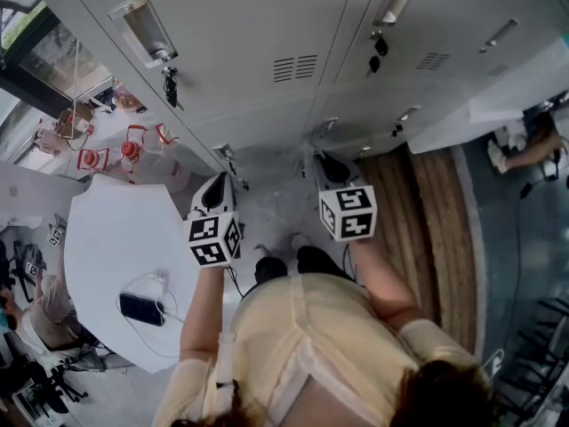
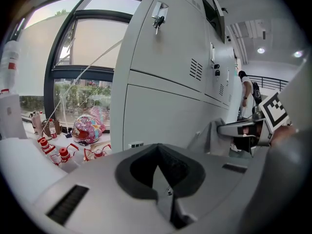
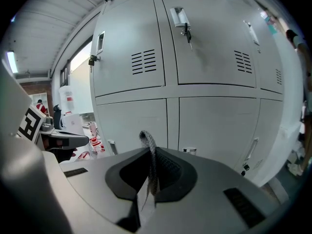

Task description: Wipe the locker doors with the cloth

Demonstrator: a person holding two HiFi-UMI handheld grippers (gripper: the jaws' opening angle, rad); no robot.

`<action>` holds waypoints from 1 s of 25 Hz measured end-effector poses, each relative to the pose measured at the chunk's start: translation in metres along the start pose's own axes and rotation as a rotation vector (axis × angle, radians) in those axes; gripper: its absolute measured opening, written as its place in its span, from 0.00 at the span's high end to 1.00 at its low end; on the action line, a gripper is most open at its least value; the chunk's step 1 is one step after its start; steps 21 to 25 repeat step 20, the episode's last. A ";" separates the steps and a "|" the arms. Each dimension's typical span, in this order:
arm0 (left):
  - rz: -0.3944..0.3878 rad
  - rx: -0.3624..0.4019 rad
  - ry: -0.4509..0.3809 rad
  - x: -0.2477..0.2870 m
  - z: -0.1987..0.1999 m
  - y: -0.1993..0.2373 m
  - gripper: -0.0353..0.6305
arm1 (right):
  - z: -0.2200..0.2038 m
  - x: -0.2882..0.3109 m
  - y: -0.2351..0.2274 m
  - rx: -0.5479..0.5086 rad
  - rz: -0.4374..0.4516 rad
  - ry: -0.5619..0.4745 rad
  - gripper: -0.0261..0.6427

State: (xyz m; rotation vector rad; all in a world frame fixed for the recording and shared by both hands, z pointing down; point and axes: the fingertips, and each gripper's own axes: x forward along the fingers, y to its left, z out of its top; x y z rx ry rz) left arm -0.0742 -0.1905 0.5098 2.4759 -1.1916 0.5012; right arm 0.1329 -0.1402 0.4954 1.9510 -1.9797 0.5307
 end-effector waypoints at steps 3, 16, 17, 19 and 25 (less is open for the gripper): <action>0.006 -0.005 -0.006 -0.004 0.001 -0.002 0.94 | 0.003 -0.005 0.002 0.015 0.005 -0.013 0.94; 0.038 -0.059 -0.034 -0.026 0.006 0.001 0.94 | 0.005 -0.022 0.009 0.051 0.041 -0.039 0.94; 0.038 -0.058 -0.035 -0.027 0.007 -0.001 0.94 | 0.005 -0.023 0.009 0.056 0.044 -0.040 0.94; 0.036 -0.058 -0.036 -0.030 0.007 -0.003 0.94 | 0.005 -0.025 0.010 0.061 0.049 -0.042 0.94; 0.035 -0.059 -0.036 -0.031 0.007 -0.003 0.94 | 0.005 -0.026 0.010 0.063 0.052 -0.042 0.94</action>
